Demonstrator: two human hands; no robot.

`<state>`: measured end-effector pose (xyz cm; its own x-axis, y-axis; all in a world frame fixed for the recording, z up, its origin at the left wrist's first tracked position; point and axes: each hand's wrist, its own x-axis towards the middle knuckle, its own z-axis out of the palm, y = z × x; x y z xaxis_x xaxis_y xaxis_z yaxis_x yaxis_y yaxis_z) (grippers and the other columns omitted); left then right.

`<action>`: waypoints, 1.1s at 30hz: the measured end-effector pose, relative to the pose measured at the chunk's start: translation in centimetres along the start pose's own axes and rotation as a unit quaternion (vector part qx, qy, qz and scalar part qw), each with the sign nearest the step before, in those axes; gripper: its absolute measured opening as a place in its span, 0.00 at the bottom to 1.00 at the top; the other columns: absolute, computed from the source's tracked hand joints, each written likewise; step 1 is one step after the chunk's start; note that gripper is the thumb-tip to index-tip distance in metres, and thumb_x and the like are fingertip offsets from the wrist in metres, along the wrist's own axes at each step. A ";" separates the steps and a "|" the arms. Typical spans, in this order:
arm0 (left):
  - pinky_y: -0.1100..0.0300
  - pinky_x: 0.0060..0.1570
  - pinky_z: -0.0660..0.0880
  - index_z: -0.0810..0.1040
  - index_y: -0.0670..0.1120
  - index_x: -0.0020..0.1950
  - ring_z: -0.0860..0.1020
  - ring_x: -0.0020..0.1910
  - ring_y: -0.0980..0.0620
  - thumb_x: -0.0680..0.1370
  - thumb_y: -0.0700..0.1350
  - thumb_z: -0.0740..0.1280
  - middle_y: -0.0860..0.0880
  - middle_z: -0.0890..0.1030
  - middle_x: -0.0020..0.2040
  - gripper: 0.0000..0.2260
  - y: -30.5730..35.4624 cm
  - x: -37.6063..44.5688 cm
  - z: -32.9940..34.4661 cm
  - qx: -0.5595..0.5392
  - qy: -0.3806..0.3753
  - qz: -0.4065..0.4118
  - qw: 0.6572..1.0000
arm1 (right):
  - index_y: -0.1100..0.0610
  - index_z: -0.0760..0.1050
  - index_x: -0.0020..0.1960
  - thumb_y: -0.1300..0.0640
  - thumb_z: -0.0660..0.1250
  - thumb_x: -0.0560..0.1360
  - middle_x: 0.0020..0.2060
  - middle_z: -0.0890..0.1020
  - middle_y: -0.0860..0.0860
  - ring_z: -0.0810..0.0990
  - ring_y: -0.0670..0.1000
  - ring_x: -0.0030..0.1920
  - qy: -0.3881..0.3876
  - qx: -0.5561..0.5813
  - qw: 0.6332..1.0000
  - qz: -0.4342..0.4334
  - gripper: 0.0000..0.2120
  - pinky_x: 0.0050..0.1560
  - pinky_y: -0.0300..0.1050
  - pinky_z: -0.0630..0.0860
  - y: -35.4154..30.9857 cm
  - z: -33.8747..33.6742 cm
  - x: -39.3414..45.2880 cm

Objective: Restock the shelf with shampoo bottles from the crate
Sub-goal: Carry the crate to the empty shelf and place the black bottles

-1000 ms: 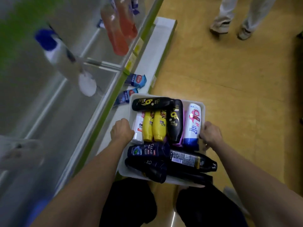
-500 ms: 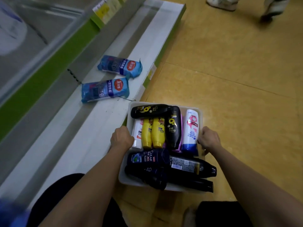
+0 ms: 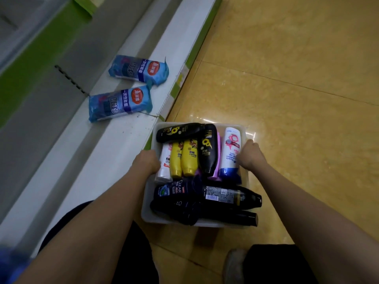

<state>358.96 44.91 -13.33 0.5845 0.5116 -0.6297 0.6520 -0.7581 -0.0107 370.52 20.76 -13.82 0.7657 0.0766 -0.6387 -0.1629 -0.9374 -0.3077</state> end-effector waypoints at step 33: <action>0.50 0.56 0.74 0.59 0.40 0.69 0.74 0.60 0.41 0.70 0.45 0.74 0.39 0.74 0.62 0.34 4.7 1.1 -1.3 -0.178 0.052 0.136 0.973 | 0.53 0.54 0.74 0.53 0.64 0.76 0.68 0.67 0.54 0.66 0.57 0.68 0.002 -0.530 0.707 -0.469 0.32 0.64 0.51 0.65 -6.3 0.2 -1.2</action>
<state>363.29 42.43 -13.01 0.7925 0.3636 -0.4896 0.5814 -0.6927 0.4267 370.50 26.65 -11.24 0.2303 0.8340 -0.5014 0.9731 -0.2033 0.1086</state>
